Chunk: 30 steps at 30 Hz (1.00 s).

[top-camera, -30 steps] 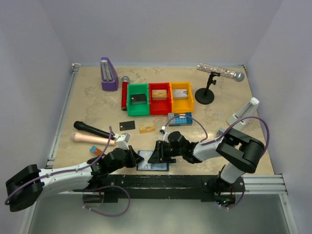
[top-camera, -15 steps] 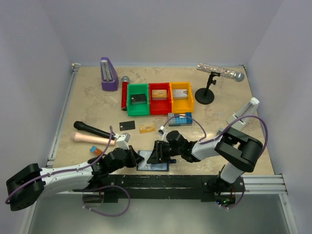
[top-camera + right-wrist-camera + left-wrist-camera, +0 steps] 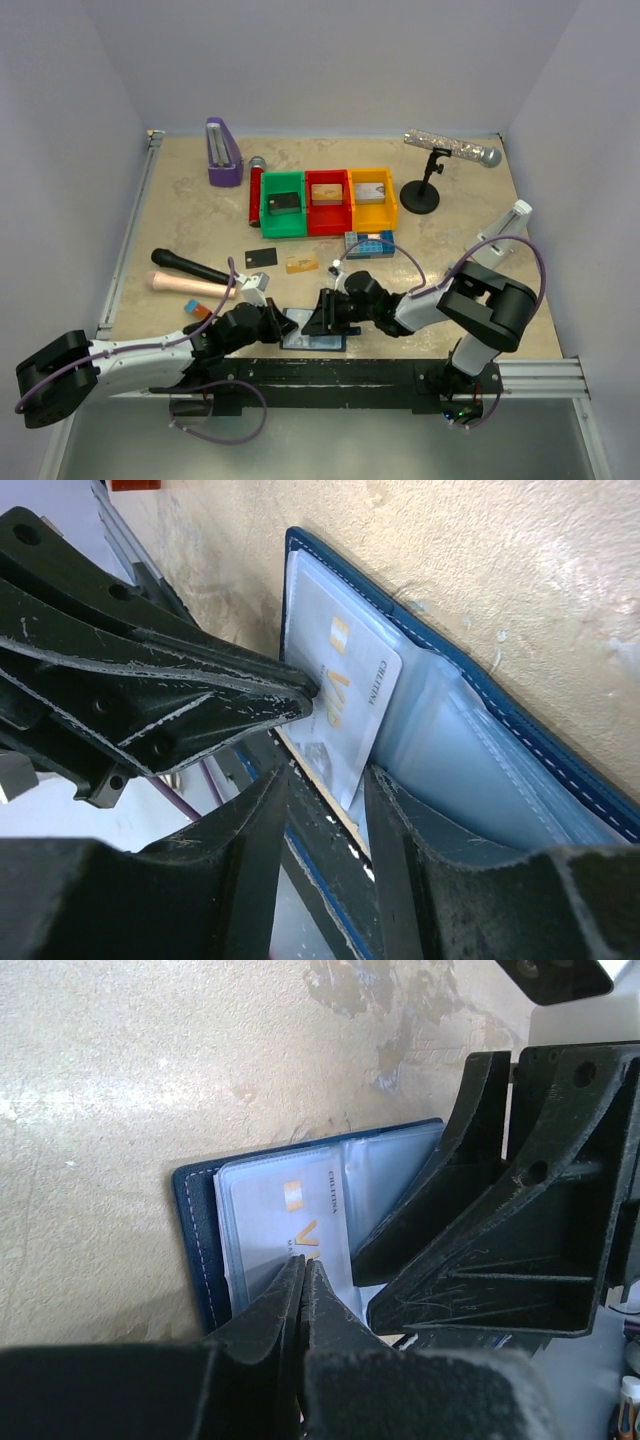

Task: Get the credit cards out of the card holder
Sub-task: Remove the credit card from the card holder.

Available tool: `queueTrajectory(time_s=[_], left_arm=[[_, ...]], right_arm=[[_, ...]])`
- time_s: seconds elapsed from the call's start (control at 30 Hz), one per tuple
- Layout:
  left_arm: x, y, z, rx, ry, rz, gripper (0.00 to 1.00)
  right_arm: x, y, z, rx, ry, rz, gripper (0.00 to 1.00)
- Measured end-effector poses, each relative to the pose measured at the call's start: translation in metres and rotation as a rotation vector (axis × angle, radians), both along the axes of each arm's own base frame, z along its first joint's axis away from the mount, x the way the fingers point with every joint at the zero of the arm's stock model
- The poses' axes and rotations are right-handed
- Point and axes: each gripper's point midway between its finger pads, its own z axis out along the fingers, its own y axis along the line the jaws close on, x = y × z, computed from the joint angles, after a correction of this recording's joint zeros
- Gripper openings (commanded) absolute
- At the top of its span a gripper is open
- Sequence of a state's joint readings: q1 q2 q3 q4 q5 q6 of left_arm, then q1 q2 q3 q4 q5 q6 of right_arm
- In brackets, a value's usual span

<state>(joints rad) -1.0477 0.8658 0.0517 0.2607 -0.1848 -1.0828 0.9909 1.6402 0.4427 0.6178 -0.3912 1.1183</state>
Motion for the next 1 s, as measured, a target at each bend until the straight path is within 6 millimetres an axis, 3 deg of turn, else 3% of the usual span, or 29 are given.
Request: queueTrajectory(time_s=[0.27,0.5,1.0], left_arm=[[-0.002,-0.003,0.002,-0.014,0.007,-0.009,0.00],[-0.002,-0.004,0.003,-0.023,0.004,-0.013,0.00],[0.000,0.004,0.017,-0.043,-0.033,0.008,0.00]], right_arm=[[0.005,-0.003,-0.001,0.049,-0.016,-0.058,0.33],[0.009,-0.007,-0.004,0.047,-0.028,-0.092,0.19],[0.012,-0.007,-0.002,0.046,-0.036,-0.103,0.38]])
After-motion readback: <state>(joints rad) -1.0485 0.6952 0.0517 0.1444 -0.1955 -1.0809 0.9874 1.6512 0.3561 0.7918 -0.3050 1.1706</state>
